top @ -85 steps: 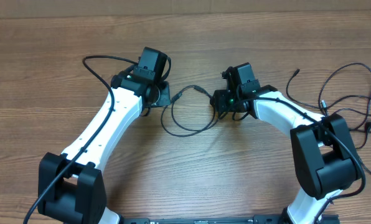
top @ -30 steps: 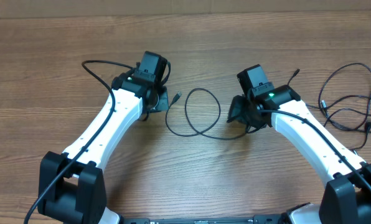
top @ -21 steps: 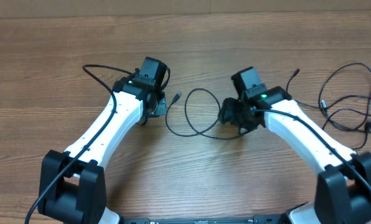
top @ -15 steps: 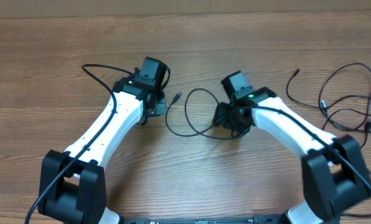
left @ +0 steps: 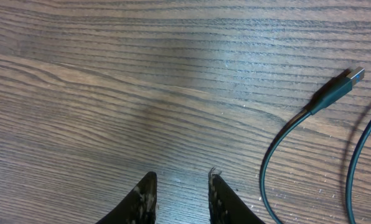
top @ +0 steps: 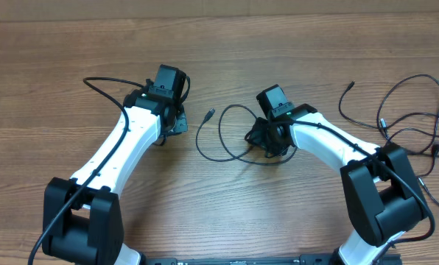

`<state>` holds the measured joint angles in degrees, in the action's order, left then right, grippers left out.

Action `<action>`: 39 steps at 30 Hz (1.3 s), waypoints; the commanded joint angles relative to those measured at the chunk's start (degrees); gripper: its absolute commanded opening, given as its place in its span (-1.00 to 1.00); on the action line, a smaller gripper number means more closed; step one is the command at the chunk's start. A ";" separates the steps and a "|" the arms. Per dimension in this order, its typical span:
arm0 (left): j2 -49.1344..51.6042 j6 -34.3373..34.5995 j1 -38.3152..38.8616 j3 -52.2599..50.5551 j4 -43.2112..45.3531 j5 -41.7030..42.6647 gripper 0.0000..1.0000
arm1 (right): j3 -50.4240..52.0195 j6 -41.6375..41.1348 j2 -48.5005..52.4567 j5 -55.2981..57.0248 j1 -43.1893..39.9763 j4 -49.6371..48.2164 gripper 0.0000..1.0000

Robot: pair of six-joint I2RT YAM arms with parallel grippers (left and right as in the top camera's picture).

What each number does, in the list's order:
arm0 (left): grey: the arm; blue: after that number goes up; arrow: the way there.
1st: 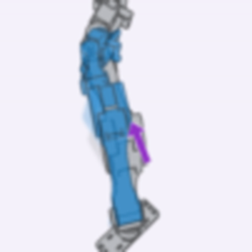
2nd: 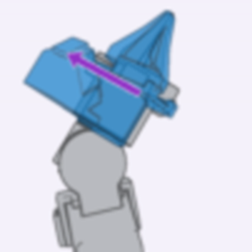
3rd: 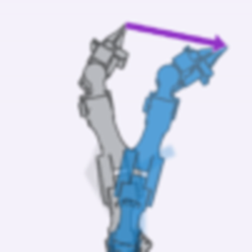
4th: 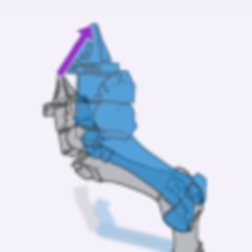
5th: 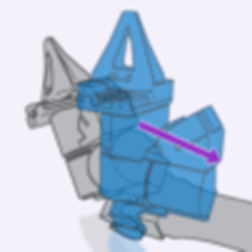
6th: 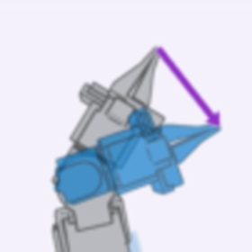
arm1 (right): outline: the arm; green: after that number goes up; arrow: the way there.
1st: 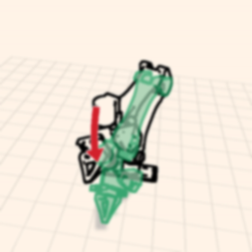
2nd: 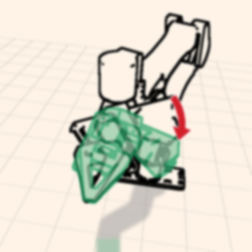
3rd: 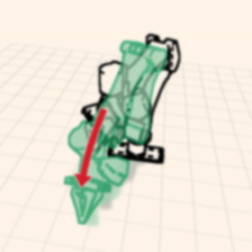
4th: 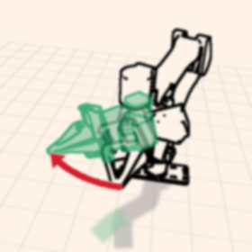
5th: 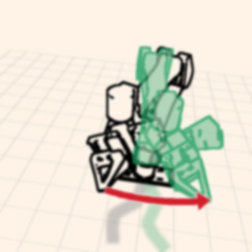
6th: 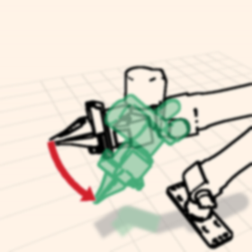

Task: Untangle cables
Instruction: 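Grasp the black cable loop near center with the right gripper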

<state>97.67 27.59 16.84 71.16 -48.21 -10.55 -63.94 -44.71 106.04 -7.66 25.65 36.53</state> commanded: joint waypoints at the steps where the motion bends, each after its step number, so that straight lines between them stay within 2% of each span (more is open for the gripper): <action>1: 0.48 1.40 0.00 -0.68 0.11 0.09 -0.46 | 0.26 -1.81 0.50 0.98 1.86 -0.59 -0.11; 7: 0.48 1.38 0.00 -0.68 -0.04 0.11 -0.46 | 0.26 -4.79 0.50 8.13 4.98 -0.50 -0.12; 17: 0.48 1.40 0.00 -0.68 -0.24 0.11 -0.46 | 0.26 -5.53 0.94 11.08 6.97 -2.27 -0.20; 25: 0.48 1.38 0.00 -0.68 -0.24 0.11 -0.46 | 0.26 -6.36 5.01 11.02 6.97 -2.91 -0.21; 26: 0.48 1.38 0.00 -0.68 -0.24 0.09 -0.46 | 0.26 -6.36 5.18 10.99 6.97 -2.95 -0.30; 30: 0.48 1.38 0.00 -0.68 -0.24 0.11 -0.46 | 0.22 -6.32 5.20 9.05 6.97 -3.39 -0.85; 31: 0.48 1.38 0.00 -0.68 -0.24 0.11 -0.46 | 0.22 -6.32 5.20 8.83 6.97 -3.39 -0.92; 37: 0.48 1.38 0.00 -0.68 -0.85 0.09 -0.46 | -1.49 -5.40 2.14 8.22 5.14 -1.29 -0.93; 39: 0.48 1.38 0.00 -0.68 -0.92 0.09 -0.46 | -3.26 -0.42 -0.33 8.22 3.67 -0.31 -0.93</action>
<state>97.67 28.40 16.84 71.16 -48.90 -10.55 -64.99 -50.17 108.55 1.02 31.51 34.94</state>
